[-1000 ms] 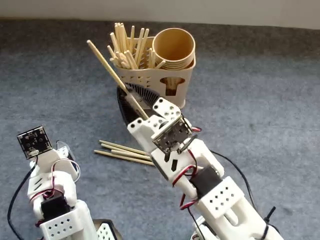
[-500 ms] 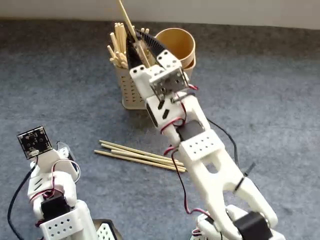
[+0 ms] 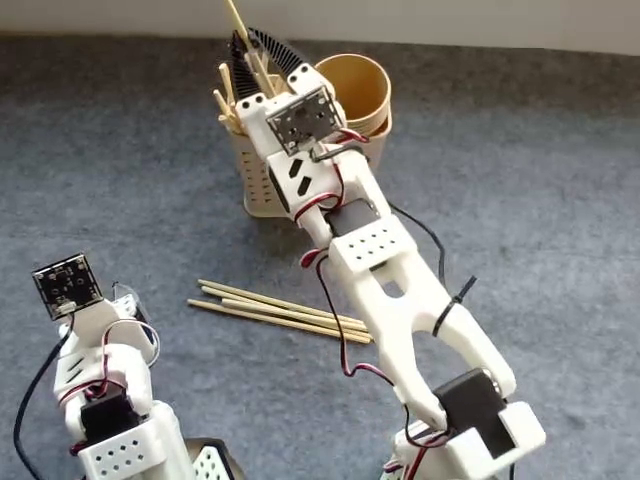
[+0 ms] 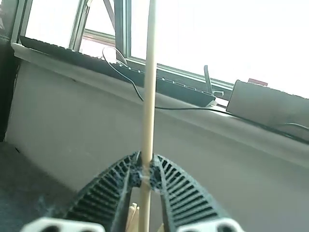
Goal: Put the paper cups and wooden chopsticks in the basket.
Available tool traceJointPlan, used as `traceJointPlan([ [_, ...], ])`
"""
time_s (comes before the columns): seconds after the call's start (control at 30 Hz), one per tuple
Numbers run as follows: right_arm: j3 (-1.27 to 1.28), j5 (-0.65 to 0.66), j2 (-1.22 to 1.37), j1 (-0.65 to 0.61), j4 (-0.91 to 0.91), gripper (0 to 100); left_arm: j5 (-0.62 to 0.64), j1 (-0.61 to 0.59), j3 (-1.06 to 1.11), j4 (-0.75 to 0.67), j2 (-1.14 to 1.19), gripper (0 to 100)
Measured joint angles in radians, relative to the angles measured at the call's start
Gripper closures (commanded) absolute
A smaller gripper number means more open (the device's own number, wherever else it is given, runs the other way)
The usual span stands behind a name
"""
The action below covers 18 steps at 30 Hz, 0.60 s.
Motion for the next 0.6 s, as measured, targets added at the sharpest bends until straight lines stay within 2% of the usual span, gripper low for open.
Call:
traceJointPlan([
  [0.1, 0.0, 0.0, 0.0, 0.0, 0.0, 88.3, 0.0, 0.0, 0.0, 0.0, 0.0, 90],
  [0.6, 0.15, 0.0, -0.187, 0.0, 0.0, 88.2, 0.0, 0.0, 0.0, 0.0, 0.0, 90],
])
